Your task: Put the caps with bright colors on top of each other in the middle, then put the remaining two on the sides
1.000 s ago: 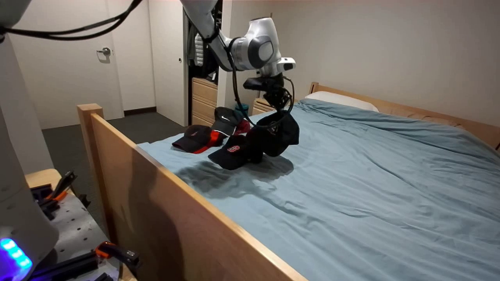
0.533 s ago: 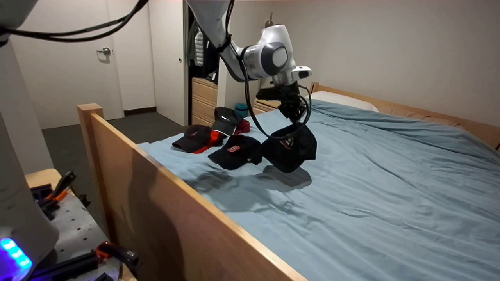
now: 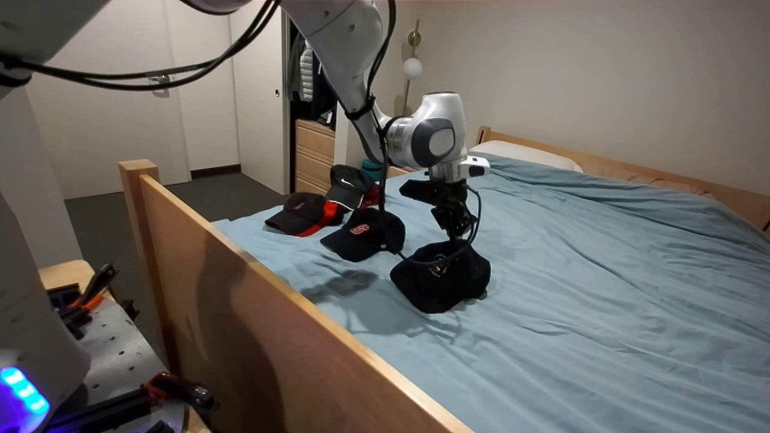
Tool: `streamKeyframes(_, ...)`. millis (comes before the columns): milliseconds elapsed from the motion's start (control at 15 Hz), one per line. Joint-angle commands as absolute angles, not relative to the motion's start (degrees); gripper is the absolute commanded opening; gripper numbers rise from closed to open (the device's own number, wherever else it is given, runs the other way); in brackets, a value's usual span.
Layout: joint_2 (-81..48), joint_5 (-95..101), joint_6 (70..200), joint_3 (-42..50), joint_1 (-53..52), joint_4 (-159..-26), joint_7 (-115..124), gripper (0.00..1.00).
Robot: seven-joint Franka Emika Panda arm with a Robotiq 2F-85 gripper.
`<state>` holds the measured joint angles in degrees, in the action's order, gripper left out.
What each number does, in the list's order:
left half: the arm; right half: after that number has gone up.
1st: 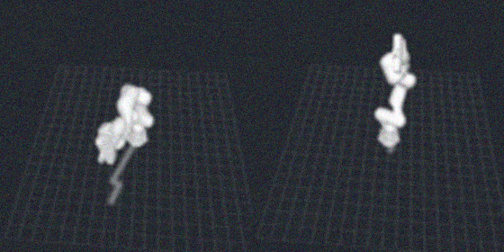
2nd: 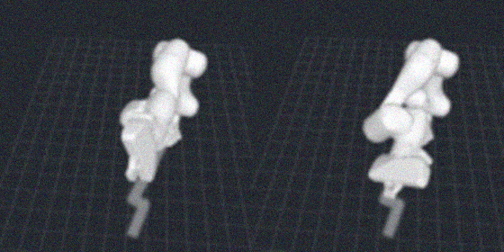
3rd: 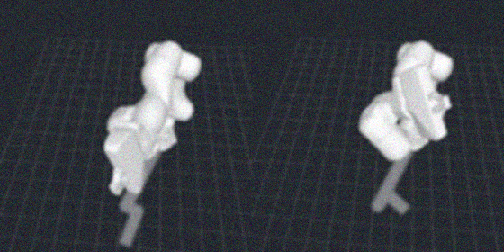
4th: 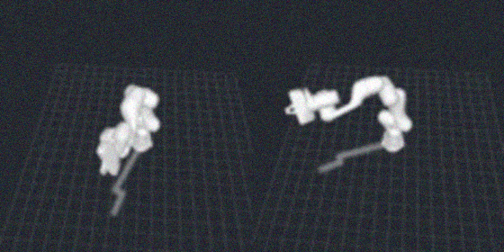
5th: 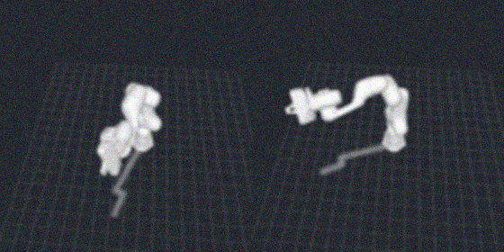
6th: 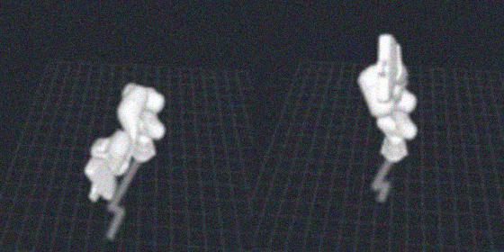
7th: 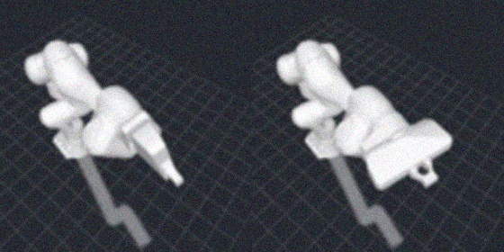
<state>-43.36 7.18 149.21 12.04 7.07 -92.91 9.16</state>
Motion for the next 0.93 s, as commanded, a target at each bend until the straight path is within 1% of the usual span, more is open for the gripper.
streamKeyframes(0,-46.22,5.66,147.01,10.58,8.46,-89.55,6.89,0.04)
streamKeyframes(67,-46.75,5.73,146.6,10.6,8.27,-88.99,7.12,0.04)
streamKeyframes(133,-47.13,5.45,146.37,10.21,8.2,-88.67,7.26,0.29)
streamKeyframes(200,-47.17,5.11,145.83,9.5,8.39,-88.36,6.67,0.3)
streamKeyframes(467,-43.85,2.73,143.28,5.89,8.22,-89.95,5.1,0.55)
streamKeyframes(667,-40.19,4.16,141.71,7.5,5.3,-91.43,7.68,0.73)
streamKeyframes(867,-36.33,3.61,140.64,6.72,4.69,-92.95,7.51,0.94)
